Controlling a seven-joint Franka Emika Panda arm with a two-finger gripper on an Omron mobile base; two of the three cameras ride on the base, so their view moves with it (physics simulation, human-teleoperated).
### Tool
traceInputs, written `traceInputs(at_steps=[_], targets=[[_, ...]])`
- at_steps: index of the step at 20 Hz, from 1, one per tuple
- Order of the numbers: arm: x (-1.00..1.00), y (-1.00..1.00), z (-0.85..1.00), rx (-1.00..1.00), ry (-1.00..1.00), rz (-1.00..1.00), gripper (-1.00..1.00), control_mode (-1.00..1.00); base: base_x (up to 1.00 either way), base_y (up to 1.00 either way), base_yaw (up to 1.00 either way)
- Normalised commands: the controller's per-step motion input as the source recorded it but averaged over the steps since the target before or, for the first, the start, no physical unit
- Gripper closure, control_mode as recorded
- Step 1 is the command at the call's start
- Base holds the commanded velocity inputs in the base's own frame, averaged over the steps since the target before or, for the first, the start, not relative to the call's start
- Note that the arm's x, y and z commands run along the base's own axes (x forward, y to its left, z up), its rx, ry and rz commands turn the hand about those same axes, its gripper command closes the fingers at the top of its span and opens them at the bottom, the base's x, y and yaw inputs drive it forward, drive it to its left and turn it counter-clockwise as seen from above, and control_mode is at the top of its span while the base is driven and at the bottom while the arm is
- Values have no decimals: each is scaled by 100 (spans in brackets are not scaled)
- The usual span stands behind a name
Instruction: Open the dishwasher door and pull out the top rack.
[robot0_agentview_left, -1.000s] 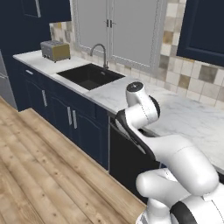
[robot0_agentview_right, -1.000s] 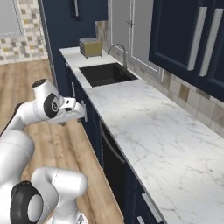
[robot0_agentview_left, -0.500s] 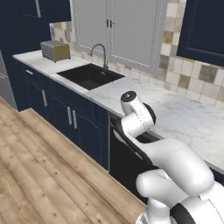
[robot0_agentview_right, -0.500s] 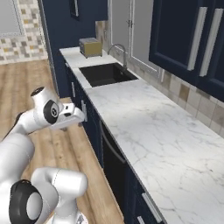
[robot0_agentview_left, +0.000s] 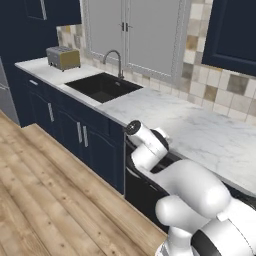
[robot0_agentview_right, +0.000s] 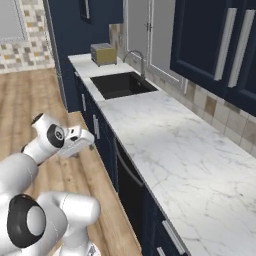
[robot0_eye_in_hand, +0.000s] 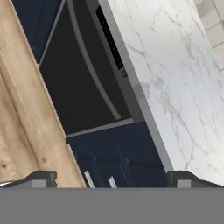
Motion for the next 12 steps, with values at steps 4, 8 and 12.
traceInputs(at_steps=[4,8,12], targets=[[11,1,-25,-17,0,0,-100,-100,0,0,0],[12,0,-19,-15,0,0,-100,-100,0,0,0],[17,0,-20,-13,0,0,-100,-100,0,0,0]])
